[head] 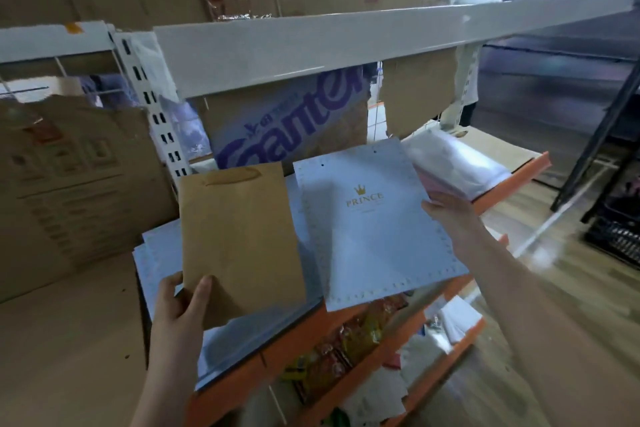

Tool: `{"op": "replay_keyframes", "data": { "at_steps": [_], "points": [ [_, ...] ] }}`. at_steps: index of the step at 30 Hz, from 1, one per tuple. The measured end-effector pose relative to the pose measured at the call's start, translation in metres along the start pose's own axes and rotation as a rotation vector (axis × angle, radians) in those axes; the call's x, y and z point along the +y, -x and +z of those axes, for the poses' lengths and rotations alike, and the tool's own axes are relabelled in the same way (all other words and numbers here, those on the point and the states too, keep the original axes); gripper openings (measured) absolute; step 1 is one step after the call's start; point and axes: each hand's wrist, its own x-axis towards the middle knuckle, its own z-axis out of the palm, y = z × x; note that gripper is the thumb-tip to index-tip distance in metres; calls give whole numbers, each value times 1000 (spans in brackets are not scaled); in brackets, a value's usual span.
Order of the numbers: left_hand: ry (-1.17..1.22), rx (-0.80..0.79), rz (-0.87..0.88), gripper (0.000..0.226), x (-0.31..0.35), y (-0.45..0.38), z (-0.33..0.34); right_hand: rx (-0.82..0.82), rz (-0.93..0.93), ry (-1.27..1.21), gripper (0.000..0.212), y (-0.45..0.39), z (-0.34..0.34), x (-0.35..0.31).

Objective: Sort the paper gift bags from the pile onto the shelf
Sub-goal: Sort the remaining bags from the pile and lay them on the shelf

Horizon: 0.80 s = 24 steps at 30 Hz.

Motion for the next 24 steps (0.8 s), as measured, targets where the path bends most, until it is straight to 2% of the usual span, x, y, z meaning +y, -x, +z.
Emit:
{"op": "replay_keyframes", "data": {
  "at_steps": [2, 7, 11, 13, 15, 18, 22, 24],
  "points": [
    [34, 43, -14, 26, 0, -12, 6, -35, -6, 44, 17, -30, 15, -6],
    [81, 155, -44, 21, -1, -35, 18, -224, -38, 225, 35, -85, 58, -11],
    [120, 208, -57, 21, 1, -43, 30, -334, -36, 264, 21, -95, 81, 6],
    [120, 241, -57, 19, 3, -44, 39, -393, -49, 323, 29, -101, 84, 21],
    [101, 261, -62, 18, 4, -45, 51, -442, -70, 378, 26, -102, 82, 26],
    [86, 256, -75, 19, 10, -45, 77, -435, -135, 383, 17, -112, 78, 26],
    [71, 224, -62, 19, 14, -41, 124, -395, -277, 531, 32, -141, 61, 19],
    [74, 212, -51, 17, 13, -37, 154, -387, -328, 581, 33, -161, 43, 17]
  ]
}}
